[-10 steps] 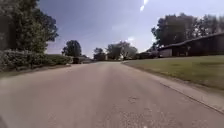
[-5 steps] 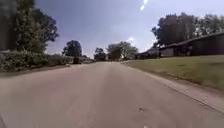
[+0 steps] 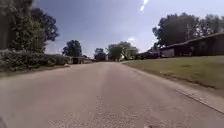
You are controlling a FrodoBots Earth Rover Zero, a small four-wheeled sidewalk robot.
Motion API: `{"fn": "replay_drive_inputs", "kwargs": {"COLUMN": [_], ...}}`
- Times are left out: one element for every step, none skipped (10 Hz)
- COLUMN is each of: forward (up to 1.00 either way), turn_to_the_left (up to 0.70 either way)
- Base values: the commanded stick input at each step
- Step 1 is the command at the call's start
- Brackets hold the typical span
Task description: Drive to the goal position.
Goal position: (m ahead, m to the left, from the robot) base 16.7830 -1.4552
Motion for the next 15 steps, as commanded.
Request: {"fn": "replay_drive_inputs", "kwargs": {"forward": [0.70,0.70,0.70,0.70,0.70,0.70,0.70,0.70,0.70,0.70,0.70,0.70,0.70,0.70,0.70], "turn_to_the_left": [0.00,0.00,0.00,0.00,0.00,0.00,0.00,0.00,0.00,0.00,0.00,0.00,0.00,0.00,0.00]}}
